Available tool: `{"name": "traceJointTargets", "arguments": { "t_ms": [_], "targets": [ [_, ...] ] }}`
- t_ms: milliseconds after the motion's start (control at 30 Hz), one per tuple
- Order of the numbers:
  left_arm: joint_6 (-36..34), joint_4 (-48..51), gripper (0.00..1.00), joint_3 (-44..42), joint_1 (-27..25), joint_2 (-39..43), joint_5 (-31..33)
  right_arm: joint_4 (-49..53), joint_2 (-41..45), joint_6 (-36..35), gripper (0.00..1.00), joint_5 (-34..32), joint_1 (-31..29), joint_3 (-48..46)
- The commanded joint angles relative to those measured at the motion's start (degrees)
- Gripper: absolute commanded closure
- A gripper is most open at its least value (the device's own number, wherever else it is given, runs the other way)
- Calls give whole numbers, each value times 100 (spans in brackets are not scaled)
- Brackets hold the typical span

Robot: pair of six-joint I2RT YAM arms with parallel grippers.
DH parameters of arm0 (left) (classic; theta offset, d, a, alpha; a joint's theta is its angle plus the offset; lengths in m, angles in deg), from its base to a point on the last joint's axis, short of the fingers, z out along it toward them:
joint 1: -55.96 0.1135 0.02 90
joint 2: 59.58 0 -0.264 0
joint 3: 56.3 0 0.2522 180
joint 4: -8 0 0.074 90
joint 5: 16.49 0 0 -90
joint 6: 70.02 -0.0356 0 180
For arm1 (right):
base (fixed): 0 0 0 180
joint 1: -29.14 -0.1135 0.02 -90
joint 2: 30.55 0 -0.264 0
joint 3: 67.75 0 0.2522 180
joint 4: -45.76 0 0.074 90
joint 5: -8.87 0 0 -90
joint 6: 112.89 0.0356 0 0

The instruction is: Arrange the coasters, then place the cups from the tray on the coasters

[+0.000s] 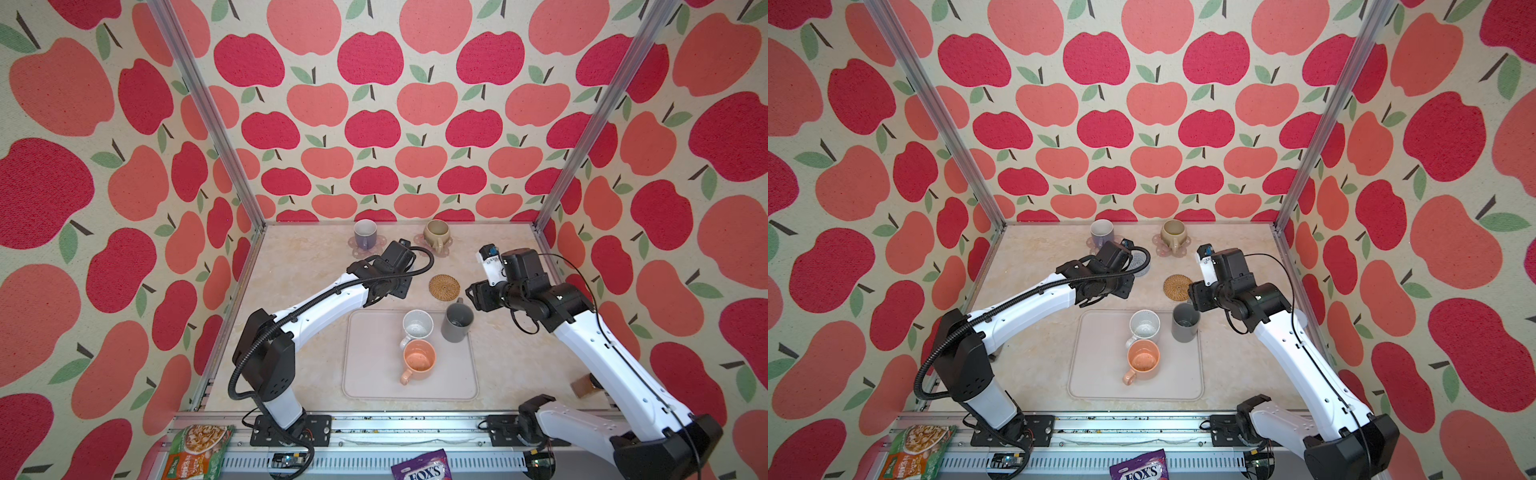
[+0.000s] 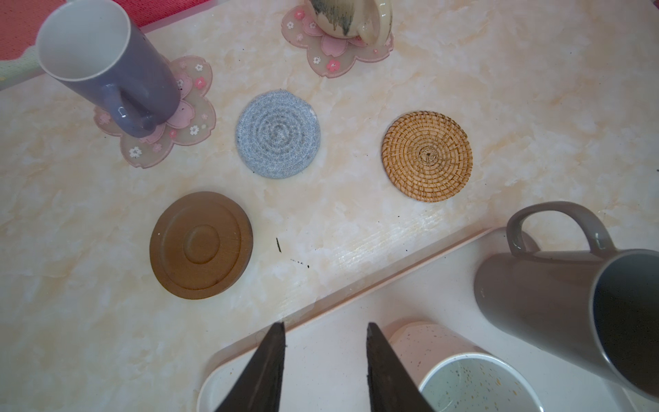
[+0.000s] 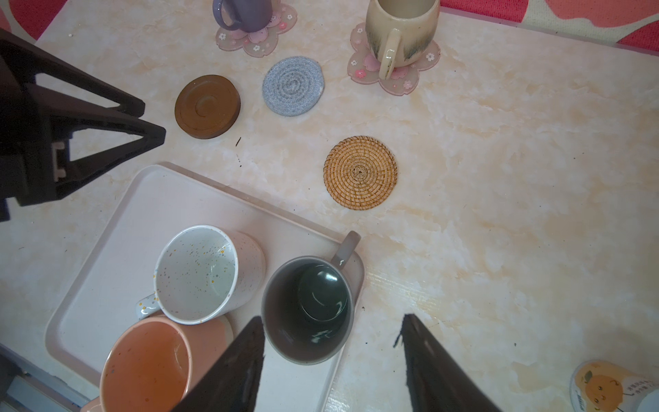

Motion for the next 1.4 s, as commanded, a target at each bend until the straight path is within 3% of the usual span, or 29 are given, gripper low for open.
{"name": "traceJointTargets", "arguments": {
  "t_ms": [0, 567, 1067, 1367],
  "targets": [
    [-104, -92, 60, 172, 37, -100, -43, -25, 88, -114, 36, 82, 35, -65],
    [-92, 12, 60, 41, 94, 143, -78, -213, -267, -230, 36, 193, 78, 28],
    [-22, -208, 60, -391, 332, 223, -539, -269, -1752, -310, 37, 379, 69, 596],
    [-34, -266, 60, -476, 450, 61, -742, 411, -3091, -589, 40, -78, -74, 1354]
  ]
}}
